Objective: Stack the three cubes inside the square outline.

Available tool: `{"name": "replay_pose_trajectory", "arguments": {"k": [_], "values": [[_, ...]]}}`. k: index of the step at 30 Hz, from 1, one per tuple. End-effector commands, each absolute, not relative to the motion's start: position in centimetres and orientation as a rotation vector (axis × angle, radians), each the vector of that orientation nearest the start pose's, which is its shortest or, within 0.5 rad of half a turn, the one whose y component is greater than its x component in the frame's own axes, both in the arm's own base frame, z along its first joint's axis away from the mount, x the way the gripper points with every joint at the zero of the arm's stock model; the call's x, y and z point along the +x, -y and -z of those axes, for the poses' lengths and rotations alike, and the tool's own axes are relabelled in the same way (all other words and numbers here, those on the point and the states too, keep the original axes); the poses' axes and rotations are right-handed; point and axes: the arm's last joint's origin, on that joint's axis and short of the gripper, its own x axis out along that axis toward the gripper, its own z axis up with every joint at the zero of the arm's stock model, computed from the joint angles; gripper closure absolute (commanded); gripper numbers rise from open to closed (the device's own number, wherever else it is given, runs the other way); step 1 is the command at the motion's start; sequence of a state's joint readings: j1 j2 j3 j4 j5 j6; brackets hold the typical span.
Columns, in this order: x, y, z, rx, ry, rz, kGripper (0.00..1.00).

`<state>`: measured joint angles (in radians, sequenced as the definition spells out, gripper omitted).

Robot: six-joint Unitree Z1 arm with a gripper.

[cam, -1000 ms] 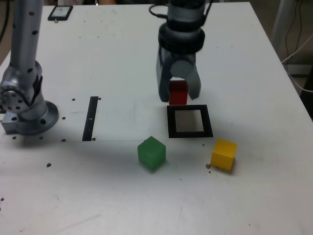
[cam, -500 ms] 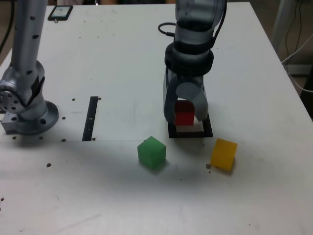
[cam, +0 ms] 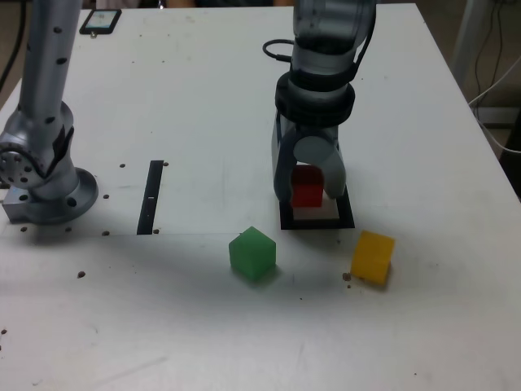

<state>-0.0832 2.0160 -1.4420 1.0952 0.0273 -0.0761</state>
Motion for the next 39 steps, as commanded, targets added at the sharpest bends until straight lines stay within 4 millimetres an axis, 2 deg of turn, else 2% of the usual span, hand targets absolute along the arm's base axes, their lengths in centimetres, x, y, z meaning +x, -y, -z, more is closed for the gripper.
{"name": "replay_pose_trajectory", "arguments": {"k": [1, 8, 13, 16, 21, 27, 35, 39], "values": [[35.5, 2.7, -22.8, 0.035, -1.663, -0.011, 0.53], [35.9, 2.6, -22.1, 0.033, -1.667, 0.011, 0.39], [36.0, 2.4, -21.9, 0.045, -1.650, 0.016, 0.12], [35.8, 2.2, -21.9, 0.048, -1.653, 0.010, 0.02], [35.1, 2.1, -22.6, 0.048, -1.658, 0.004, 0.01], [33.8, 2.6, -24.9, 0.063, -1.659, 0.004, 0.01], [33.6, 5.7, -28.9, 0.227, -1.688, 0.023, 0.01], [34.4, 7.8, -29.8, 0.328, -1.700, 0.102, 0.01]]}}
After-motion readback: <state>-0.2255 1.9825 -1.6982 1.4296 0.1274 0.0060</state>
